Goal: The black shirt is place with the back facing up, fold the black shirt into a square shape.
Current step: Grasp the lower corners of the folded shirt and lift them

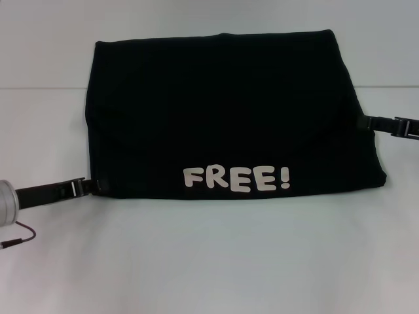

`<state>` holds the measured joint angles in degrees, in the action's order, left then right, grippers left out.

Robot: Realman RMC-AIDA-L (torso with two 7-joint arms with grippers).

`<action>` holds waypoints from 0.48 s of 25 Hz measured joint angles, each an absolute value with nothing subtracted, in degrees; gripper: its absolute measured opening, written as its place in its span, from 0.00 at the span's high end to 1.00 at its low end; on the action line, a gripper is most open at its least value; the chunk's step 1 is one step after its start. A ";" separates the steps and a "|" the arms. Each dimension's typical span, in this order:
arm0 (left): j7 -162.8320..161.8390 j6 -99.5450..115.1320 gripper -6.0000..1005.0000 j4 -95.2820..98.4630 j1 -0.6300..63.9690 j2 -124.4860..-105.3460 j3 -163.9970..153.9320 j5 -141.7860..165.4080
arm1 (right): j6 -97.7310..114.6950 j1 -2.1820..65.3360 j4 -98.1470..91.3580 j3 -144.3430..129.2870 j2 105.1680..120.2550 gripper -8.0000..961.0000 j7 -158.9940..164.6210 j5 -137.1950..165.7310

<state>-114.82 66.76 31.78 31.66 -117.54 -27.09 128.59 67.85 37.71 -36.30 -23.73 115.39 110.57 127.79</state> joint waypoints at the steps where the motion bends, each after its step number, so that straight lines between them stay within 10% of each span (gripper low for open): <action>1: -114.82 66.71 0.67 31.75 31.81 -117.54 -27.09 128.90 | 67.85 37.71 -36.30 -23.73 115.37 0.32 110.57 127.79; 12: -114.92 67.15 0.96 32.46 32.08 -117.29 -27.07 129.21 | 67.58 37.91 -36.29 -23.77 114.01 0.33 113.58 134.21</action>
<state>-114.92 67.15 32.46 32.08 -117.29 -27.07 129.21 67.58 37.91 -36.29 -23.77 114.01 113.58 134.21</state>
